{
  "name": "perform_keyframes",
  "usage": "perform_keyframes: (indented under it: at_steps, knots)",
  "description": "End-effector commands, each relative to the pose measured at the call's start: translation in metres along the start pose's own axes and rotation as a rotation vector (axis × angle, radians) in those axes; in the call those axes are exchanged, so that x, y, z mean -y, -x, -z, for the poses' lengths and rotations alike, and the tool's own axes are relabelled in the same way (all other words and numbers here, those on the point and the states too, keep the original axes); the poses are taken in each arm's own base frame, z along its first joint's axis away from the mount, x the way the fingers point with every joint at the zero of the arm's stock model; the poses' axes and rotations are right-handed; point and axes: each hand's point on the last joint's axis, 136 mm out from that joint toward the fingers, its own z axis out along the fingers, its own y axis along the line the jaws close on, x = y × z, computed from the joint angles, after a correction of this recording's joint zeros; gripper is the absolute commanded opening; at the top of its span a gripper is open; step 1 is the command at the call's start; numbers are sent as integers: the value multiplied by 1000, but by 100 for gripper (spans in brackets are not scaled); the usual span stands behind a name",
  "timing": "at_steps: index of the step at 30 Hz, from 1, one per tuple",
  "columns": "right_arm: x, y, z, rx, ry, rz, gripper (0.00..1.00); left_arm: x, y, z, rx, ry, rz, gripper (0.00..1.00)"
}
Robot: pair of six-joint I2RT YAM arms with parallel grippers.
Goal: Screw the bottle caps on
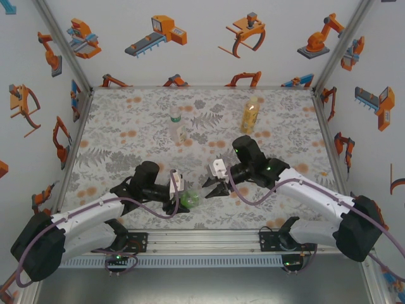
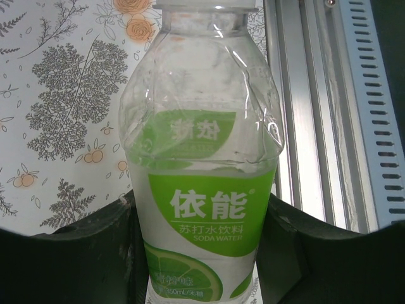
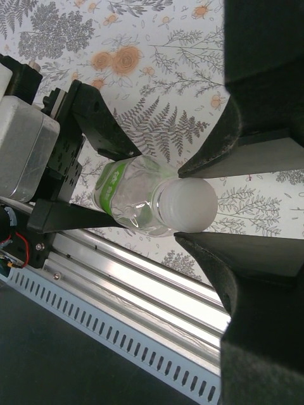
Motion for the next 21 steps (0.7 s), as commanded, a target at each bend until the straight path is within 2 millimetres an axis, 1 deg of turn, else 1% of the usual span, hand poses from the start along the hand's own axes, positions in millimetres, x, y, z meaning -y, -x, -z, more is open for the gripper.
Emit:
perform_keyframes:
  at_steps: [1,8,14,21]
  knots:
    - [-11,1,-5,22,35,48,0,-2,37,3,108,-3,-98,0]
    - [-16,2,-5,32,44,60,0,-3,37,3,108,-11,-86,0]
    - [-17,-2,-6,17,47,45,0,4,42,5,136,-35,-108,0]
    - [-7,-5,-4,10,-49,-8,0,0,44,9,151,12,-124,0]
